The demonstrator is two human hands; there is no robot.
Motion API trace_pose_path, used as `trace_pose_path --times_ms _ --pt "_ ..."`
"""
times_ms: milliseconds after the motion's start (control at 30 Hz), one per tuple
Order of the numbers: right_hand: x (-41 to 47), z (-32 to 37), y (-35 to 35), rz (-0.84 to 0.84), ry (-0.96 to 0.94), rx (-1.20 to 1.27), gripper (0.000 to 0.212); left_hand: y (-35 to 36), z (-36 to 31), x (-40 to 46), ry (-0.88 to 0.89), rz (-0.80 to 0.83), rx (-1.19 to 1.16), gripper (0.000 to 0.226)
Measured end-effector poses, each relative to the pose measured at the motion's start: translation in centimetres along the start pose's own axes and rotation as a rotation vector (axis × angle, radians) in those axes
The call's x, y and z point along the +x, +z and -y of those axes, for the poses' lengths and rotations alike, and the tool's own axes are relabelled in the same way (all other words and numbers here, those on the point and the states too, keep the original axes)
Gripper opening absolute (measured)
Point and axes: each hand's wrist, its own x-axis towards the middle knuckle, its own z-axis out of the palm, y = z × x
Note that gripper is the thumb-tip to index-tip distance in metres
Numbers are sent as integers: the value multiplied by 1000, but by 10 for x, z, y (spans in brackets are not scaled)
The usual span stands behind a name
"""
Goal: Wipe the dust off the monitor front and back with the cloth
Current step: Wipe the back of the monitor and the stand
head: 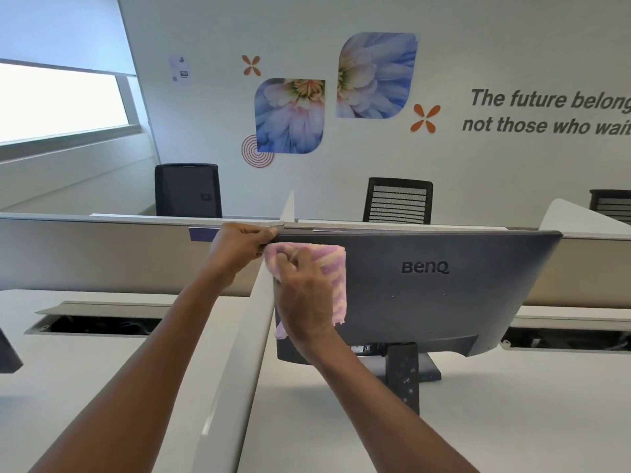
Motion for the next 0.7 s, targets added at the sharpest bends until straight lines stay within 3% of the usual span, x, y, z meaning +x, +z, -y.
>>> trace_pose_path --times_ms 100,233,367,467,600,700 --pt "-9 11 9 95 -116 -47 29 -3 -1 1 -17 13 13 13" --pt "-35 -2 19 168 -69 -54 26 2 0 -2 20 -21 47 15" --pt "-30 -11 12 65 35 -14 31 2 1 -1 24 -25 65 16" --pt "-8 1 7 19 -7 -20 33 1 2 1 31 -29 80 12" --pt "-16 10 14 154 -171 -98 29 1 1 -3 30 -36 39 8" --pt "-44 -6 24 216 -136 -96 30 2 3 -5 47 -52 48 9"
